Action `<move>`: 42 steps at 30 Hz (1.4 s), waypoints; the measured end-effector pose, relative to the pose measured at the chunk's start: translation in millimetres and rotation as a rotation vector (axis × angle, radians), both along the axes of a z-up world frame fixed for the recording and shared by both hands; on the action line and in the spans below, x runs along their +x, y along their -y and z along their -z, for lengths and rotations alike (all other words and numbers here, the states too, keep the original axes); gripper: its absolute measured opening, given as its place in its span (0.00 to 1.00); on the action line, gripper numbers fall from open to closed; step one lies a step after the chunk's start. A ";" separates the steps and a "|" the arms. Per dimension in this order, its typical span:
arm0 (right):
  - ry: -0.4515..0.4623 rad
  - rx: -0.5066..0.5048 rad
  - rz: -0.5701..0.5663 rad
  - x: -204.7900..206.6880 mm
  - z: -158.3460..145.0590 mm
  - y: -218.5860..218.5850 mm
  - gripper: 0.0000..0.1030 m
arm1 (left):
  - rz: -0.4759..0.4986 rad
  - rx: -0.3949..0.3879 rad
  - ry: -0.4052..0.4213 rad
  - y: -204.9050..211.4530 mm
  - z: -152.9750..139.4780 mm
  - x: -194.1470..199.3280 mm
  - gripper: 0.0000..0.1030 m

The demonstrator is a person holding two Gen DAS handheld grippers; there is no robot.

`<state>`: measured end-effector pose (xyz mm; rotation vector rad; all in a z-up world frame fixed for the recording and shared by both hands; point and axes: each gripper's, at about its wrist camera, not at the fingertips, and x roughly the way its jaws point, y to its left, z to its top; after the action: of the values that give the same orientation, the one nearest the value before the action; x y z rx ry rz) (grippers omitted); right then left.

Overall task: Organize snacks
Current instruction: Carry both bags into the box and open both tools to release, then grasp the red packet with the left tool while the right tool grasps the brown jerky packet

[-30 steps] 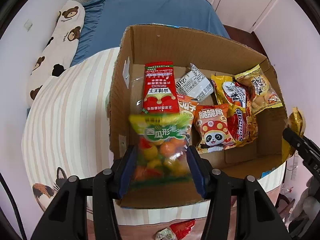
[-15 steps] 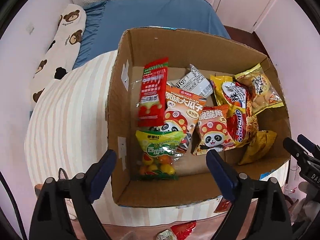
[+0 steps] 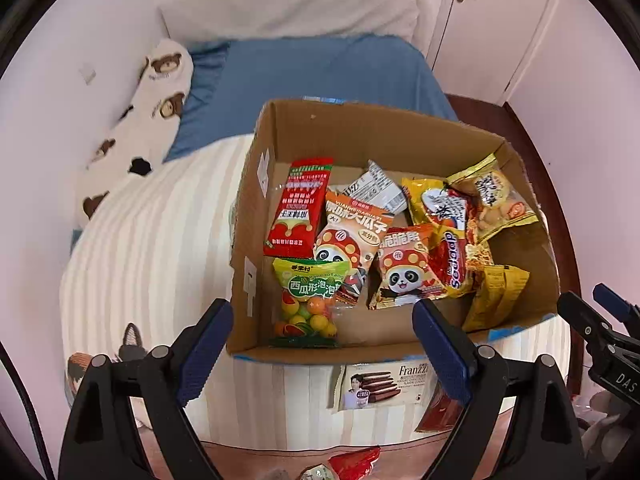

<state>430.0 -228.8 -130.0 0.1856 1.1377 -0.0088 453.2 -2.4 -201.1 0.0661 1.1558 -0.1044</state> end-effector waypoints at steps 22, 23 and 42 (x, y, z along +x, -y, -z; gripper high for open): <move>0.191 0.012 -0.020 -86.2 -68.1 -14.0 0.98 | -0.007 -0.008 0.186 4.7 -51.8 -90.4 0.89; 0.191 0.016 -0.020 -88.1 -68.1 -14.0 0.98 | -0.006 -0.007 0.186 5.1 -51.5 -93.0 0.89; -0.300 0.179 -0.025 -107.4 130.1 -15.3 0.98 | -0.018 0.042 -0.271 -7.0 122.8 -135.0 0.89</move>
<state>322.6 -213.5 -260.1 0.3381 1.4407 0.0901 318.2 4.6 -323.9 0.0811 1.4290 -0.0746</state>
